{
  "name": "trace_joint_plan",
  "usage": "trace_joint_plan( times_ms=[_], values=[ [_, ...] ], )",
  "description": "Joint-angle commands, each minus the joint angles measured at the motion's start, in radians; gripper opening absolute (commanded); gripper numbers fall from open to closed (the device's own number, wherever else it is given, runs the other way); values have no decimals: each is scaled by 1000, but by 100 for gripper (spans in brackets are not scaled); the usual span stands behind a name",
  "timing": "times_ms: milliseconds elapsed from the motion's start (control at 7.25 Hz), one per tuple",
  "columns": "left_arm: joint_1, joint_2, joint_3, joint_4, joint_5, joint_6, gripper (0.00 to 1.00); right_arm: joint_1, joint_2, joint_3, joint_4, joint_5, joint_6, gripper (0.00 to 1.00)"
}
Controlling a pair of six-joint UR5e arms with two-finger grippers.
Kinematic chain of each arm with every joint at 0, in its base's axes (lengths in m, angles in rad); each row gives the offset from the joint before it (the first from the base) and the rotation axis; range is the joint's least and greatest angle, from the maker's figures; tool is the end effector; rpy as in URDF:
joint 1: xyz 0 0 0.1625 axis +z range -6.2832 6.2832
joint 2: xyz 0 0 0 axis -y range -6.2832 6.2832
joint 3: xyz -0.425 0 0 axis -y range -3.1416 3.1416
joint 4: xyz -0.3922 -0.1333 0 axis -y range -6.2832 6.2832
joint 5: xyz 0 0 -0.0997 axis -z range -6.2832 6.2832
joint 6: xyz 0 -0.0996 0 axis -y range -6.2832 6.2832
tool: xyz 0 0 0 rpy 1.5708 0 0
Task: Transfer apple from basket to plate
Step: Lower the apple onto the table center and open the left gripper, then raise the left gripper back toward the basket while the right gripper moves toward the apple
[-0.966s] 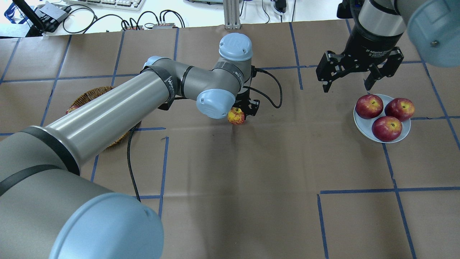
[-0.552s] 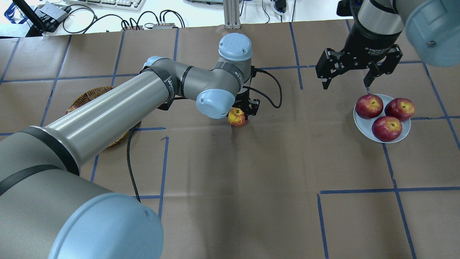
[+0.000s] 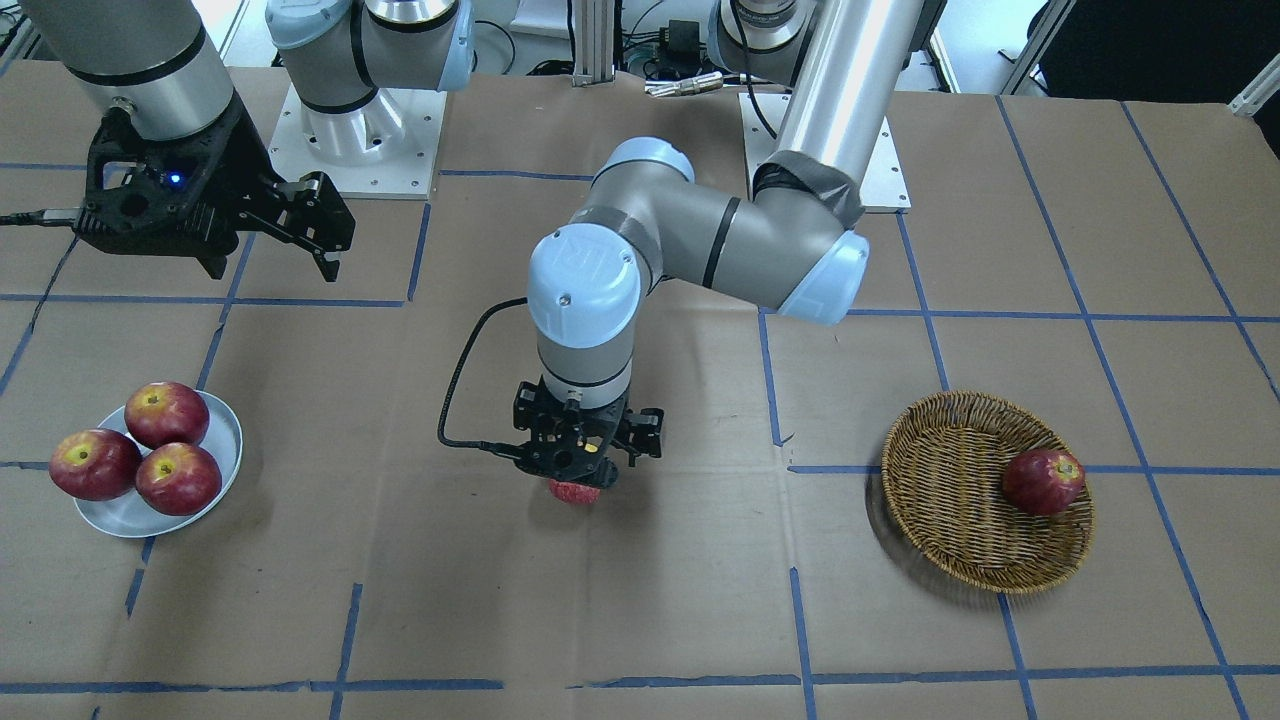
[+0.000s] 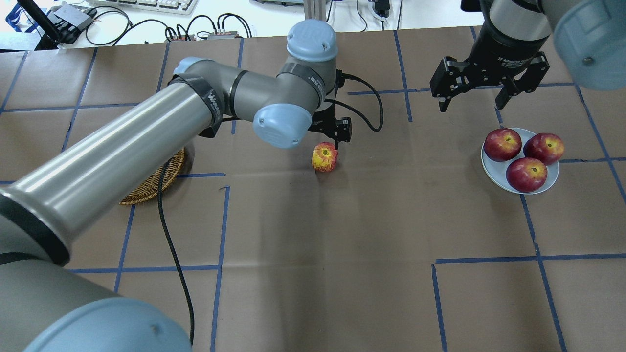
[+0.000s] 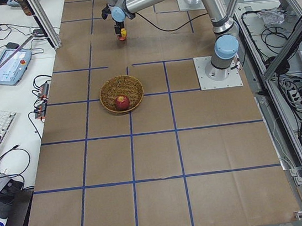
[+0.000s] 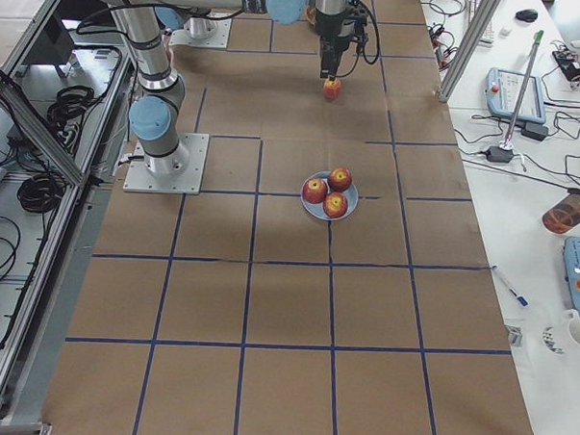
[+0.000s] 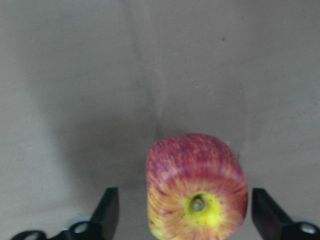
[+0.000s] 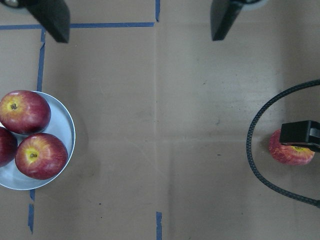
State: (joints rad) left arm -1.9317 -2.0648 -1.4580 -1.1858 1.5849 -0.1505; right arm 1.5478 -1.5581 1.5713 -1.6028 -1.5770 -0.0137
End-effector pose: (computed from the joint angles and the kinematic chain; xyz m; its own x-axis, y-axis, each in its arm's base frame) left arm -0.3584 -0.5762 0.2916 -0.9779 0.2088 -0.0134 0.2089 0.9779 -0.0059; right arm 0.1212 -0.5020 0.4846 -0.9999 0.0094 0.0065 0.0093 0.9998 -0.0187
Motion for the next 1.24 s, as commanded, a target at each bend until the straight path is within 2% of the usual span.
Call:
trace_joint_plan(
  times_ms=[0, 276, 414, 690, 1103],
  values=[
    [136, 208, 60, -264, 1, 117, 98, 1, 3, -2, -2, 0, 4, 100],
    [203, 365, 39, -441, 12, 161, 98, 29, 22, -4, -83, 12, 79, 100],
    [242, 402, 33, -466, 12, 178, 98, 111, 70, -10, -113, 2, 131, 100],
    [258, 410, -5, -440, 7, 311, 98, 263, 198, -10, -294, -8, 294, 100],
    [267, 423, -54, -387, 10, 314, 98, 360, 372, -4, -512, -37, 406, 100]
  ],
)
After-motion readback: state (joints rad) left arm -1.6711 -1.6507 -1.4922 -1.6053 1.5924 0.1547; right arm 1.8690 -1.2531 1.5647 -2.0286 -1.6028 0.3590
